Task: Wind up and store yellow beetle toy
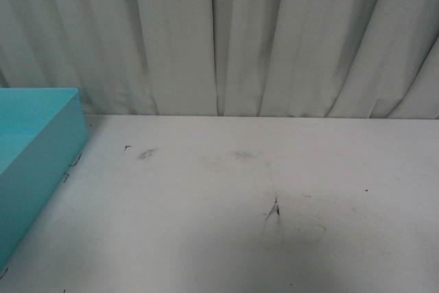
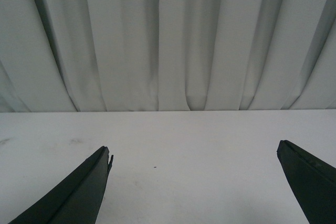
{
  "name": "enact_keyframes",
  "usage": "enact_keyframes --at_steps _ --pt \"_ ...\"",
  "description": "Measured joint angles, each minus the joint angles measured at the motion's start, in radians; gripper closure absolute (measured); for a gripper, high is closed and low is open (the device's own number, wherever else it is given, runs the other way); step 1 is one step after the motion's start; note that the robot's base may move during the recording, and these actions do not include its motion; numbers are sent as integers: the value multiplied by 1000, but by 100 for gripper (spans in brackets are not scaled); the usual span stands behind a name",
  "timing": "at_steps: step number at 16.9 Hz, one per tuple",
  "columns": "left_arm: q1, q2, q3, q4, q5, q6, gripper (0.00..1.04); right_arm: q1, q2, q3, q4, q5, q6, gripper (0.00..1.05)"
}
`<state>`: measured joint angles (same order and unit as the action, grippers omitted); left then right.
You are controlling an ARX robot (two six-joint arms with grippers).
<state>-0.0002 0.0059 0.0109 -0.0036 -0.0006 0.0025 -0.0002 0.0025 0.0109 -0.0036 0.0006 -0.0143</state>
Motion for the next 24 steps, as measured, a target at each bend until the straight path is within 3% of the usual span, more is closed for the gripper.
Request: enact_keyframes --at_steps 3,24 --pt "0 0 0 0 0 1 5 0 0 0 0 0 0 6" --pt "0 0 0 0 0 0 7 0 0 0 0 0 0 6"
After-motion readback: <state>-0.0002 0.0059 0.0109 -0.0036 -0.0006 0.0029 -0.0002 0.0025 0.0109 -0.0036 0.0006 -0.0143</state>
